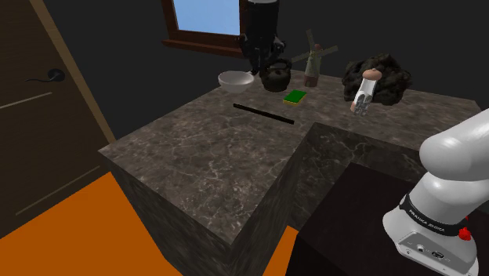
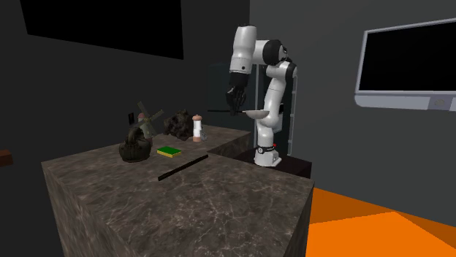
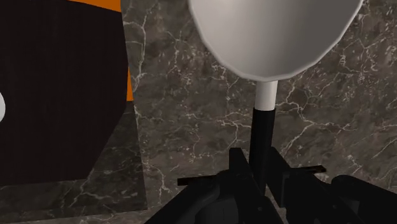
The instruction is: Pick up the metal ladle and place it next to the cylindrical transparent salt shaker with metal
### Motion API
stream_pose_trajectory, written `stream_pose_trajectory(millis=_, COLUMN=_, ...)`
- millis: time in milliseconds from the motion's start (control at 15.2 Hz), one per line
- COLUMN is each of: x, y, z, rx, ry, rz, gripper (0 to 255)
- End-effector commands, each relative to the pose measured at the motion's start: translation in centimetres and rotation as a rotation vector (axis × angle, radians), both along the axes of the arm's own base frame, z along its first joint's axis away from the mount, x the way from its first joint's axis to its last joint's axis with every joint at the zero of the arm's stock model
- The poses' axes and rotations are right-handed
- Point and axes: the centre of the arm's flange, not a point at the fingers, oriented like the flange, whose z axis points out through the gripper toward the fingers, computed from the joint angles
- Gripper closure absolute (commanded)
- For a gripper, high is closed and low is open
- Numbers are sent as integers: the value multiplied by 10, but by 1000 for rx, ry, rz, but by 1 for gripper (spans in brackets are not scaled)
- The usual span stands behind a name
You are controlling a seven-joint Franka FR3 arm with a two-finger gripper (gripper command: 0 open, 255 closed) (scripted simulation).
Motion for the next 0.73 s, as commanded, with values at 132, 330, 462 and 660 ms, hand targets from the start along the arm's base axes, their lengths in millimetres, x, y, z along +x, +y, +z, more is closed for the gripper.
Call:
stream_pose_trajectory(millis=132, x=-2, y=-55, z=0, rx=1, ry=-1, rz=1, gripper=255)
stream_pose_trajectory(millis=330, x=-3, y=-95, z=0, rx=1, ry=-1, rz=1, gripper=255)
stream_pose_trajectory(millis=462, x=-3, y=-121, z=0, rx=1, ry=-1, rz=1, gripper=255)
stream_pose_trajectory(millis=660, x=-4, y=-161, z=0, rx=1, ry=-1, rz=1, gripper=255)
